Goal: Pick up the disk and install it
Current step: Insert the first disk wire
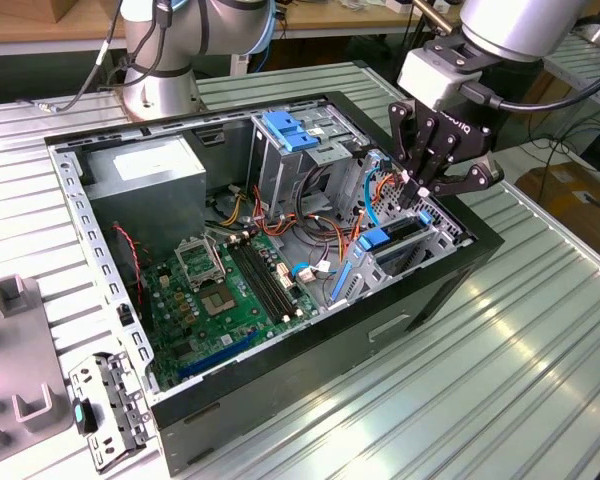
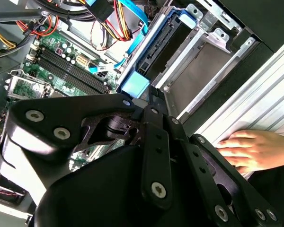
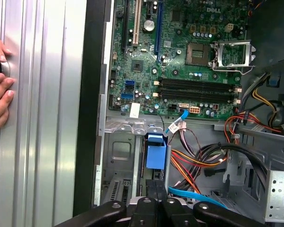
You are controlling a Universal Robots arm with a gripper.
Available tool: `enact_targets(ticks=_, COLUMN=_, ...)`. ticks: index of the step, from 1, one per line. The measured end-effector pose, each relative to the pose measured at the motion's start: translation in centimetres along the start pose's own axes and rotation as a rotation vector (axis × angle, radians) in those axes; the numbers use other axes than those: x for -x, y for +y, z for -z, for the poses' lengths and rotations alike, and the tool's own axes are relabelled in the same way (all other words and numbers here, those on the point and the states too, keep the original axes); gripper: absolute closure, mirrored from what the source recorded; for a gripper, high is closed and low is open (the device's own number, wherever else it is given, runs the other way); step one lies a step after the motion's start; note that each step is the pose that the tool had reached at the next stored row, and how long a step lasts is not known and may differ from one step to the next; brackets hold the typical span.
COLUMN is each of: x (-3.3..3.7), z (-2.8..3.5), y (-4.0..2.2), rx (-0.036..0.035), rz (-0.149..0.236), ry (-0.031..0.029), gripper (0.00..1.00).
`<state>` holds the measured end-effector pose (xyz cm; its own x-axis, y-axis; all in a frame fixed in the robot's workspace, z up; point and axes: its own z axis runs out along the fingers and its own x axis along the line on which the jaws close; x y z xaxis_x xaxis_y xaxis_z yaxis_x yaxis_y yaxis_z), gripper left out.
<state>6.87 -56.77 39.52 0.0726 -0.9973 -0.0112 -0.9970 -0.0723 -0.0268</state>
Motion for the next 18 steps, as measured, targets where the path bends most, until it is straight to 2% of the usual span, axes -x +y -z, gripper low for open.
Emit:
enact_targets(ticks=8, x=0.0, z=0.0, y=0.0, rx=0.0, rz=0.001, ry=0.0001, gripper=0.89)
enact_targets(ticks=9, x=0.0, z=0.0, y=-0.01, rx=0.0001, rz=0.007, ry=-0.0002, gripper=0.89)
enact_targets(ticks=11, x=0.0, z=0.01, y=-0.03, rx=0.0006, rz=0.05, ry=-0.0012, gripper=0.89)
enact_targets(ticks=12, x=-0.02, z=-0.01, y=-0.19, rx=0.0008, rz=0.071, ry=-0.0018, gripper=0.89)
enact_targets(ticks=13, x=-0.03, z=-0.02, y=-0.48, rx=0.0008, rz=0.075, ry=-0.0019, gripper=0.89)
enact_targets(ticks=14, x=-0.04, z=-0.04, y=-0.92, rx=0.0009, rz=0.076, ry=-0.0021, gripper=0.89)
enact_targets(ticks=15, x=-0.05, z=-0.07, y=-1.7, rx=0.0012, rz=0.077, ry=-0.0021, gripper=0.89)
enact_targets(ticks=18, x=0.06, z=-0.09, y=-2.73, rx=0.0017, rz=0.079, ry=-0.0022, gripper=0.89)
